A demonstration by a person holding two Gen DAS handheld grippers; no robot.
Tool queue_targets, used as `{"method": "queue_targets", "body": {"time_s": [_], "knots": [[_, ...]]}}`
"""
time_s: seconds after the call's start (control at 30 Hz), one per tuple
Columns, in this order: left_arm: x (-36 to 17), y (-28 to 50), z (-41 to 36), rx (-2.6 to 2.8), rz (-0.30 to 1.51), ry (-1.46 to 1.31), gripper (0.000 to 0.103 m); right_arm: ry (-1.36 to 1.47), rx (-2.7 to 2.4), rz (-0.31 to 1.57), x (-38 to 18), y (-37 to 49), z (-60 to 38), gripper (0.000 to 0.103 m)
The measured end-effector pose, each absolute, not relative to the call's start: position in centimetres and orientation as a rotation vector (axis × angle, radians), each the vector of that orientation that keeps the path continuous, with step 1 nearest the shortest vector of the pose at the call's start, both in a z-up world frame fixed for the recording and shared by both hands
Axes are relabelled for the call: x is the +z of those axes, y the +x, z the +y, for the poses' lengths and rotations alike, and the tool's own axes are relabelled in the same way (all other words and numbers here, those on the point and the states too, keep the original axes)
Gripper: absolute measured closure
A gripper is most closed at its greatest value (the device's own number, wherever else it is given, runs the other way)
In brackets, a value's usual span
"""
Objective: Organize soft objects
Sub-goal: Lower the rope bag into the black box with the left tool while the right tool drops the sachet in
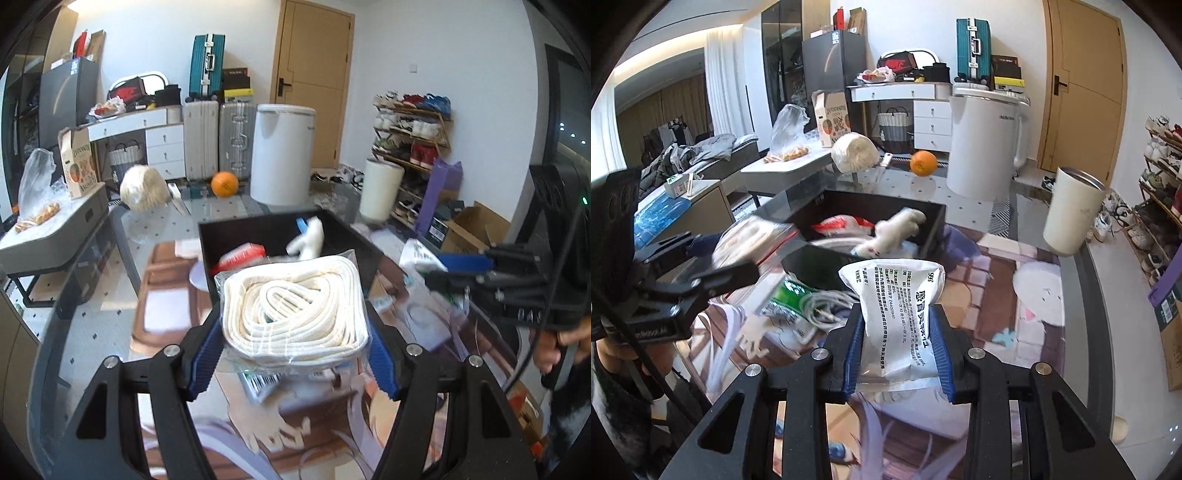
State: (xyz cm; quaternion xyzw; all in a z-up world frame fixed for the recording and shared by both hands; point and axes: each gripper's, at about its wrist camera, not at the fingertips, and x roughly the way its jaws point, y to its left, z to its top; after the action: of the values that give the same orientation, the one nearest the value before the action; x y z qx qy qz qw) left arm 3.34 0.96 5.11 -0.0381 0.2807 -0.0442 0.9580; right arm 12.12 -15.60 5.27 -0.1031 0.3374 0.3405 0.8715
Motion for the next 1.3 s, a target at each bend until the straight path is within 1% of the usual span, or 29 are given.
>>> {"method": "queue_targets", "body": {"time_s": [0.2, 0.5, 0.93, 1.3], "knots": [[6.8, 5.2, 2.2, -0.046, 0.529, -0.093, 0.034, -0.213, 0.722, 0.690, 5.8, 13.5, -13.5, 0.069], [7.2, 8.3, 3.2, -0.021, 0.504, -0.095, 0.034, -0.184, 0.734, 0.661, 6.3, 16.1, -11.4, 0.069], [5.4, 11.7, 3.3, -0.008, 0.536, -0.099, 0.034, -0.086, 0.707, 0.698, 4.3, 19.6, -9.6, 0.069], [3.9, 13.0, 3.3, -0.009, 0.569, -0.097, 0.034, -0.116, 0.678, 0.677, 3.7, 19.7, -8.9, 0.069]]}}
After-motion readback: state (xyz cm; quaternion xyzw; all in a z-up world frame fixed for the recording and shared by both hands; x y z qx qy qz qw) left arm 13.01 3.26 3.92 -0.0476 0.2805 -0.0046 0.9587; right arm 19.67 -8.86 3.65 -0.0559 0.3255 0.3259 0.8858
